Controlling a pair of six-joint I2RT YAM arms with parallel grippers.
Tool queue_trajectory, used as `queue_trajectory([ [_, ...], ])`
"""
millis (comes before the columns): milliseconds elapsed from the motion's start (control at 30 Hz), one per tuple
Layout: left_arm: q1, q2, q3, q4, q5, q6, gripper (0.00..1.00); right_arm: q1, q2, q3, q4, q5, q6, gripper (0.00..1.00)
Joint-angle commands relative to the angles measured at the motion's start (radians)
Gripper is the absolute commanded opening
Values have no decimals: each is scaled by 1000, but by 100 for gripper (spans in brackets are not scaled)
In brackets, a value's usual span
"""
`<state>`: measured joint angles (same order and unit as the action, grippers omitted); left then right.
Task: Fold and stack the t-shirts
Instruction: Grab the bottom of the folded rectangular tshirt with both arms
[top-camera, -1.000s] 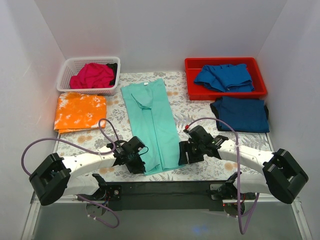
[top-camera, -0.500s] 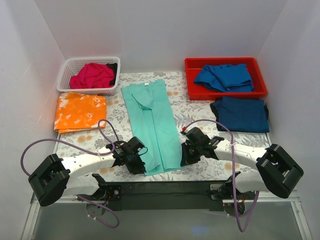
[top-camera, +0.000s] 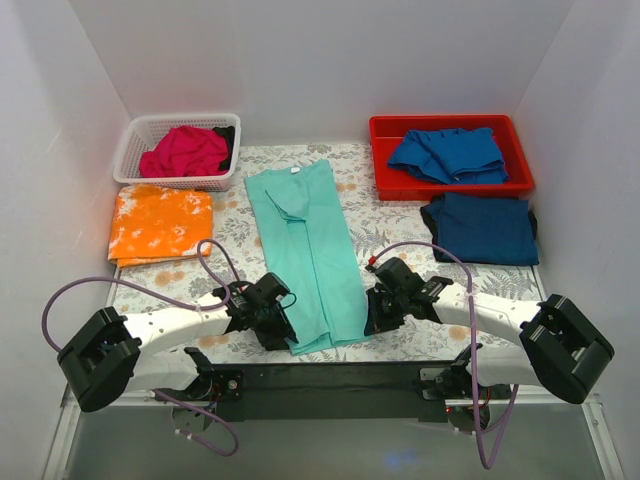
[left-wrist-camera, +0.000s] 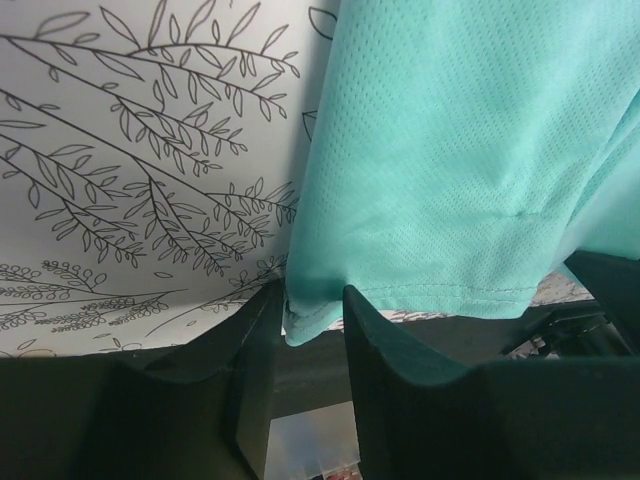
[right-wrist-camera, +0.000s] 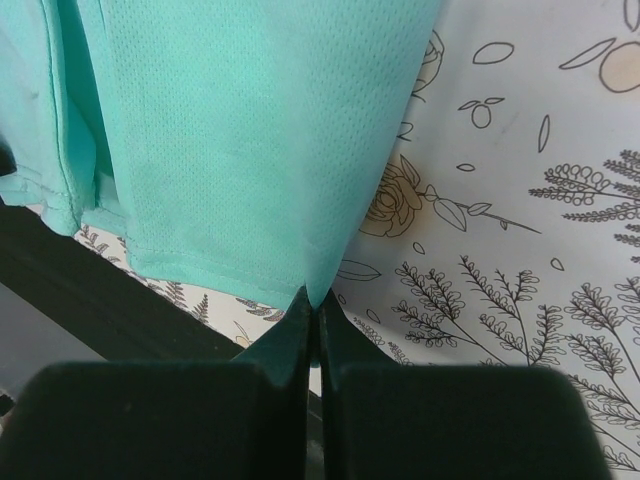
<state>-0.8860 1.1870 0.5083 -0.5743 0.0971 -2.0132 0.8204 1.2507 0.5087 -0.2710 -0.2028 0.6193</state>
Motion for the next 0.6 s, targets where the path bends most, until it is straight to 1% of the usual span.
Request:
queue_trajectory([
  [0, -5, 16, -54, -75, -40, -1, 29, 6, 12, 1, -53, 36, -3, 1],
  [100, -5, 2, -82, -50, -43, -9, 26, 6, 9, -2, -50, 32, 0, 1],
  [133, -5, 2, -86, -42, -43, -10, 21, 6, 9, -4, -50, 29, -1, 1],
  [233, -5, 28, -83, -38, -45, 1, 0, 6, 4, -7, -50, 23, 2, 1],
  [400, -5, 26, -54, -79, -56, 16, 0, 16, -22, -16, -54, 9, 8, 1],
  [500, -4, -35, -44, -136, -59, 7, 0, 39, -63, -30, -66, 6, 16, 1],
  [567, -5, -108, -34, -174, -62, -7, 0, 57, -94, -42, -76, 8, 16, 1],
])
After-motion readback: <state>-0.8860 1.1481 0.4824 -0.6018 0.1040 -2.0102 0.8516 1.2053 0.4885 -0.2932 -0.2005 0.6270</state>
